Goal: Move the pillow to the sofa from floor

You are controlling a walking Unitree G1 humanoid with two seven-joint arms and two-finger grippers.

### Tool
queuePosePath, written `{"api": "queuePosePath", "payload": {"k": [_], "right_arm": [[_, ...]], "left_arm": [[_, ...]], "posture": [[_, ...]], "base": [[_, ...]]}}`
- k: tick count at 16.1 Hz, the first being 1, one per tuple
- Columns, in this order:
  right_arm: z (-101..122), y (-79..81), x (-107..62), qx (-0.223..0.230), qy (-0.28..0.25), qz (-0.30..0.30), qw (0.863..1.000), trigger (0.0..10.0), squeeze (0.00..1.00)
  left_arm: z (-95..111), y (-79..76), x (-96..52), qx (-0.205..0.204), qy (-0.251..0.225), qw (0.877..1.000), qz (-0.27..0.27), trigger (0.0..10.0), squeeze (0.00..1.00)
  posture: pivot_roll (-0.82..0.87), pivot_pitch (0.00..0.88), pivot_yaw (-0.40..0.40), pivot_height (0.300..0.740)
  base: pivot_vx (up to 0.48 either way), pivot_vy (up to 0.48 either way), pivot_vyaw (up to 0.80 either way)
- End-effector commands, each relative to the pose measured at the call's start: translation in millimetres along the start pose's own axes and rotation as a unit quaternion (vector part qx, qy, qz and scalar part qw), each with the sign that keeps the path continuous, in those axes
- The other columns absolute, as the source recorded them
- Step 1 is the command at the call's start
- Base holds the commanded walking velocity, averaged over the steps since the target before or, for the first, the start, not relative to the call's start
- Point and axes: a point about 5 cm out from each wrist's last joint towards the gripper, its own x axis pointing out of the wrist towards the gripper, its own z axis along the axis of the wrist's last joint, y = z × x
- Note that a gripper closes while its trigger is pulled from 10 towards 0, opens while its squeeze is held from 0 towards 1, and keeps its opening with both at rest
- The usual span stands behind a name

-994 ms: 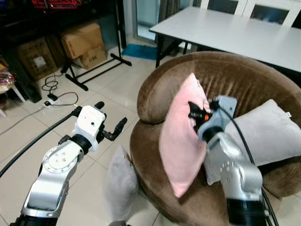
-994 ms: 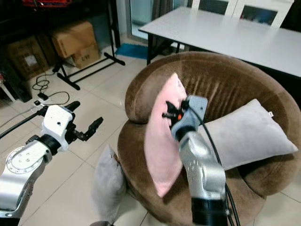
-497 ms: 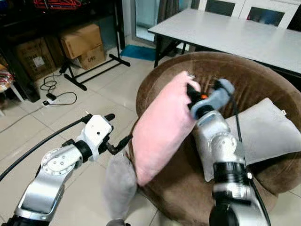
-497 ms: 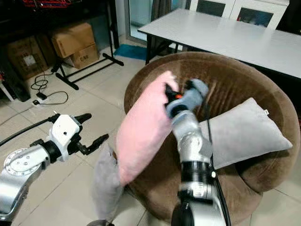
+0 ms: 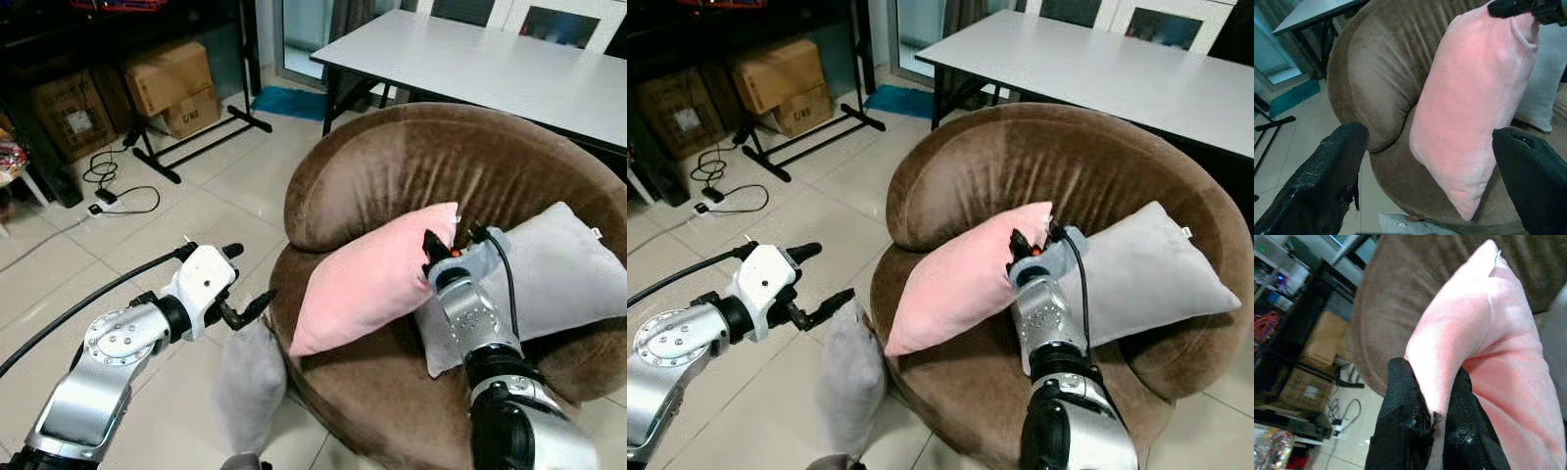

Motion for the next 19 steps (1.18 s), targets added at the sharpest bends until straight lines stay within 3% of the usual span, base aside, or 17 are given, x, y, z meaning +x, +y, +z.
{"api": "queuePosePath", "payload": {"k": [1,3,5,8,11,15,16,17,18,19], "right_arm": [[9.7,9.2,5.5,-0.032,-0.014,0.021,0.999,10.0,0.00],[18.5,15.1,9.6,-0.051,-0.027,0.032,0.998,10.0,0.00],[41.4,23.4,15.2,-0.063,-0.062,0.034,0.995,10.0,0.00],[62.5,18.2,16.1,-0.067,-0.091,0.014,0.993,10.0,0.00],[59.3,3.6,13.3,-0.096,-0.077,-0.007,0.992,10.0,0.00],[34.9,-17.7,8.1,-0.161,-0.013,-0.055,0.985,10.0,0.00],[32.5,-25.7,5.3,-0.186,-0.011,-0.076,0.980,10.0,1.00],[35.2,-26.0,5.0,-0.183,-0.021,-0.070,0.980,10.0,1.00],[45.9,-23.8,5.1,-0.140,-0.057,-0.049,0.987,10.0,1.00],[58.4,-26.6,3.4,-0.143,-0.088,-0.052,0.984,10.0,1.00]], "left_arm": [[-0.2,0.0,0.0,0.006,0.002,1.000,-0.011,10.0,0.00],[-0.3,-0.4,0.3,0.008,0.003,1.000,-0.017,10.0,0.00],[-0.6,-0.5,0.2,0.010,0.005,1.000,-0.019,10.0,0.00],[-1.2,-0.5,-1.3,0.011,0.007,1.000,-0.019,10.0,0.00],[-1.8,-1.8,-1.2,0.008,0.008,1.000,-0.025,10.0,0.00],[-3.5,-5.7,-0.4,0.001,0.010,0.999,-0.041,10.0,0.00],[-4.4,-6.4,-0.6,0.001,0.012,0.999,-0.044,10.0,0.00],[-4.7,-6.2,-0.5,0.001,0.012,0.999,-0.044,10.0,0.00],[-5.3,-5.8,-0.3,0.002,0.013,0.999,-0.043,10.0,0.00],[-5.9,-5.5,-0.5,0.002,0.013,0.999,-0.041,10.0,0.00]], "posture": [[0.04,0.000,0.014,0.740],[0.04,0.000,0.016,0.740],[0.05,0.000,0.013,0.740],[0.05,0.000,0.005,0.740],[0.04,0.000,0.006,0.740],[0.04,0.000,0.005,0.740],[0.04,0.000,0.005,0.740],[0.05,0.000,0.005,0.740],[0.04,0.000,0.003,0.740],[0.05,0.000,0.000,0.740]], "base": [[0.000,0.000,0.00],[0.000,0.000,0.00],[0.000,0.000,0.00],[0.000,0.000,0.00],[0.000,0.000,0.00],[0.000,0.000,0.00],[0.000,0.000,0.00],[0.000,0.000,0.00],[0.000,0.000,0.00],[0.000,0.000,0.00]]}}
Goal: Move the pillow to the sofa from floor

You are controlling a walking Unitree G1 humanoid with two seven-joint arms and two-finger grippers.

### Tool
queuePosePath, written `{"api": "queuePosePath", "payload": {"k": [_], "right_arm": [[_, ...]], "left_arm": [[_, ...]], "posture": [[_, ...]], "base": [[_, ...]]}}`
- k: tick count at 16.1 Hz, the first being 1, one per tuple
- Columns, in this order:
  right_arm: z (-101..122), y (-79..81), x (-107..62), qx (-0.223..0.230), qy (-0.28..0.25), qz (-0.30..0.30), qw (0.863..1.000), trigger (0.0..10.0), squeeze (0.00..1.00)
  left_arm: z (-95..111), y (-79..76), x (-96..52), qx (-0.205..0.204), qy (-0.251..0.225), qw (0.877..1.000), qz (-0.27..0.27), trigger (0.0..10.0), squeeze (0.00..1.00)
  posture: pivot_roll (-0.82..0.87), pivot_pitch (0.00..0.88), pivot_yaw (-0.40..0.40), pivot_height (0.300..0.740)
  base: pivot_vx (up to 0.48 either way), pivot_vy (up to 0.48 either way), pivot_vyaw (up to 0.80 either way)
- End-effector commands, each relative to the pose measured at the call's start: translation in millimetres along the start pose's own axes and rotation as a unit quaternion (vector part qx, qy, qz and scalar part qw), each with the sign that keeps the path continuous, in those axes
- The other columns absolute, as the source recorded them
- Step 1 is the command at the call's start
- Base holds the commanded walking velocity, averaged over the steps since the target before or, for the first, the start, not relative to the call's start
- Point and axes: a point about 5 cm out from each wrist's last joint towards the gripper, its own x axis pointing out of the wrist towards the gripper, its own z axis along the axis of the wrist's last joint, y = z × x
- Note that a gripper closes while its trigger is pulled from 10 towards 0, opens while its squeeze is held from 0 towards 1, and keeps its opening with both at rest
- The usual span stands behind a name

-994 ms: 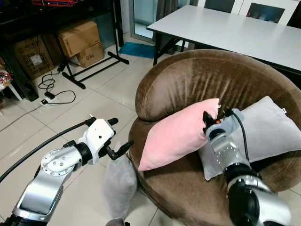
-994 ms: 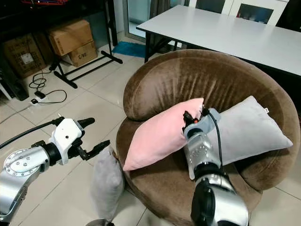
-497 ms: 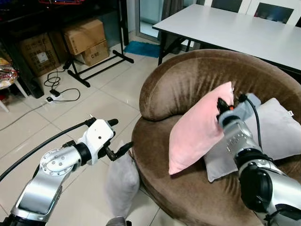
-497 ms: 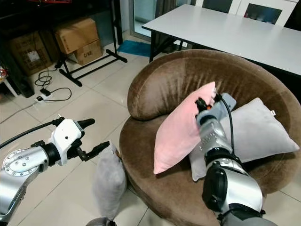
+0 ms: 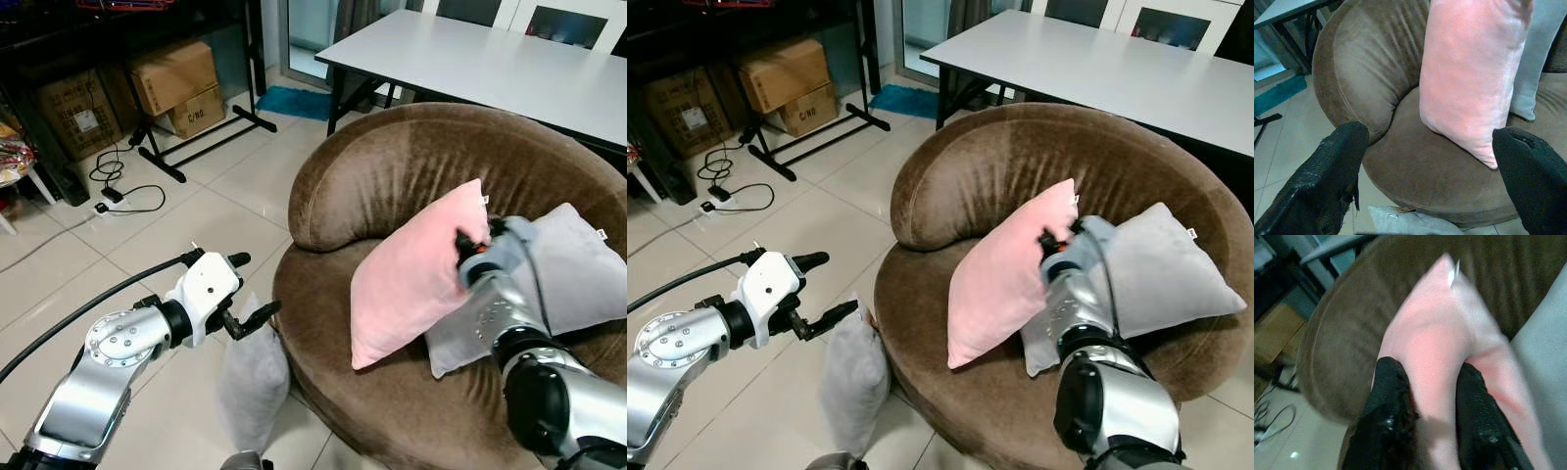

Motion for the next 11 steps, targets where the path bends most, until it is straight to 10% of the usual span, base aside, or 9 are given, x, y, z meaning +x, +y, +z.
{"api": "queuePosePath", "payload": {"k": [1,5,6,9,11], "right_arm": [[17.4,-8.8,1.0,-0.008,-0.037,-0.011,0.999,10.0,1.00],[49.2,-30.9,-3.1,0.012,-0.116,-0.014,0.993,10.0,0.98],[56.4,-36.2,-5.3,0.014,-0.134,-0.005,0.991,10.0,0.00],[50.0,-30.1,-16.1,-0.041,-0.116,0.064,0.990,10.0,0.00],[21.1,2.4,-58.2,-0.110,-0.077,0.144,0.980,10.0,0.00]], "left_arm": [[-3.4,-1.5,-0.1,-0.002,0.003,1.000,-0.002,10.0,0.00],[-5.5,-2.4,-2.1,-0.011,-0.004,0.999,0.038,10.0,0.00],[-5.5,-1.0,-1.6,-0.014,-0.011,0.998,0.067,10.0,0.00],[-6.5,9.0,-4.7,-0.037,-0.028,0.981,0.190,10.0,0.00],[-9.1,4.1,-10.9,-0.070,-0.030,0.966,0.249,10.0,0.00]], "posture": [[0.05,0.000,0.000,0.740],[0.04,0.000,-0.001,0.740],[0.03,0.000,-0.002,0.740],[0.01,0.000,-0.009,0.740],[0.00,0.000,-0.012,0.740]], "base": [[0.000,0.000,0.00],[0.000,0.000,0.00],[0.000,0.000,0.00],[0.000,0.000,0.00],[0.000,0.000,0.00]]}}
